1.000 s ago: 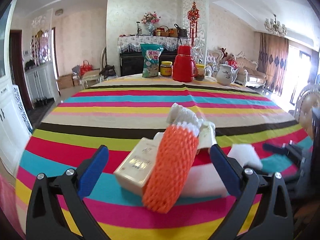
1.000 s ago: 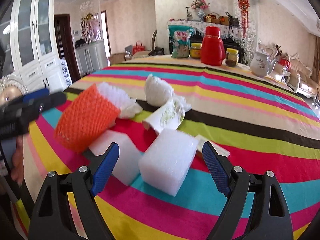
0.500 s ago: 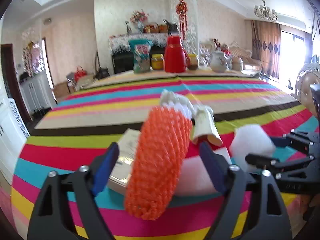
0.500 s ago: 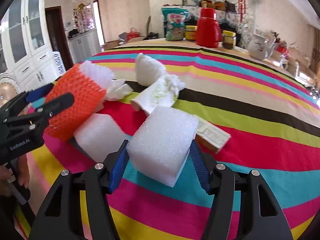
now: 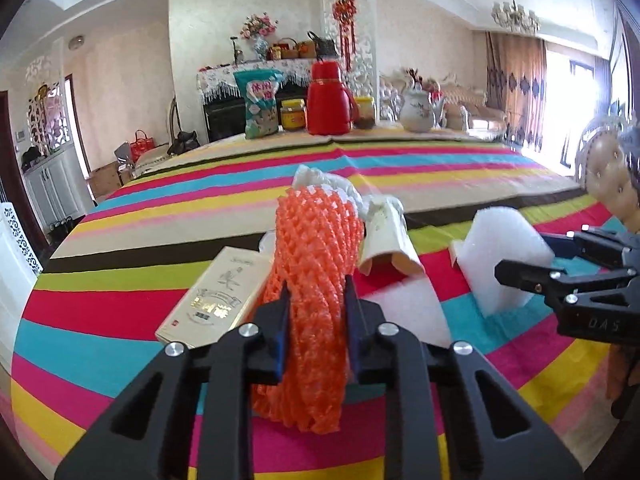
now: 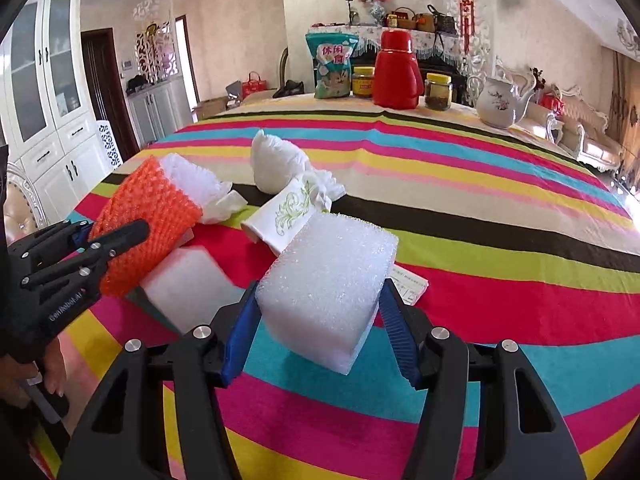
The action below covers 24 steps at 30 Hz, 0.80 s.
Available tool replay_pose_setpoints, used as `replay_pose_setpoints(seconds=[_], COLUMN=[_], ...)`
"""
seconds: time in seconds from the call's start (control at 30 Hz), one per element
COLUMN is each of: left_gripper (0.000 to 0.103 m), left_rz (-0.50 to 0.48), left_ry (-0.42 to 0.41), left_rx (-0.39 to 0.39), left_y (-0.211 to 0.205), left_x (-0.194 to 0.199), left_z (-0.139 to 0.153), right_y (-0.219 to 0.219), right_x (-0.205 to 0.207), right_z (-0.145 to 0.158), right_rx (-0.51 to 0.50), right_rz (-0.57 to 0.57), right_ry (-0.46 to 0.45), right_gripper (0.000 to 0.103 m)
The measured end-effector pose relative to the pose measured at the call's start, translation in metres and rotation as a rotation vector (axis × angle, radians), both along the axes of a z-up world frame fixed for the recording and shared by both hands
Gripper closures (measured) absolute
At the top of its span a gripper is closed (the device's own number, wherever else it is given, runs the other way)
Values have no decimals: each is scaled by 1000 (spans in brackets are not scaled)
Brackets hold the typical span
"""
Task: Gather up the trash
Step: 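Lift the orange net and foam block and turn both tools toward the bin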
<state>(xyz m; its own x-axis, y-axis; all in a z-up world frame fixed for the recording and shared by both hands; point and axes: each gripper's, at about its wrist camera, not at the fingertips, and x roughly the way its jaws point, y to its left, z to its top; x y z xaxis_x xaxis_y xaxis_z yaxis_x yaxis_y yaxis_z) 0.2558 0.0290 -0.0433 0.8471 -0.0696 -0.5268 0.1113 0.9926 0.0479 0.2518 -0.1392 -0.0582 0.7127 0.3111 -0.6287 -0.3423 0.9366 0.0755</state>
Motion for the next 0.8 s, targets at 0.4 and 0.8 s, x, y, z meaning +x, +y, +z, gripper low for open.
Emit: replay_pose_setpoints(seconds=[0.4, 0.8], left_gripper=[81, 81], left_rz=[22, 25], left_ry=[-72, -147], left_rx=[-55, -62], left_y=[12, 13], left_x=[-12, -31], left_z=[18, 25], right_y=[-1, 2], right_x=[-8, -33], right_z=[8, 32], right_rx=[40, 85], right_rz=[-1, 5], right_ry=[-40, -187], right_gripper=[47, 47])
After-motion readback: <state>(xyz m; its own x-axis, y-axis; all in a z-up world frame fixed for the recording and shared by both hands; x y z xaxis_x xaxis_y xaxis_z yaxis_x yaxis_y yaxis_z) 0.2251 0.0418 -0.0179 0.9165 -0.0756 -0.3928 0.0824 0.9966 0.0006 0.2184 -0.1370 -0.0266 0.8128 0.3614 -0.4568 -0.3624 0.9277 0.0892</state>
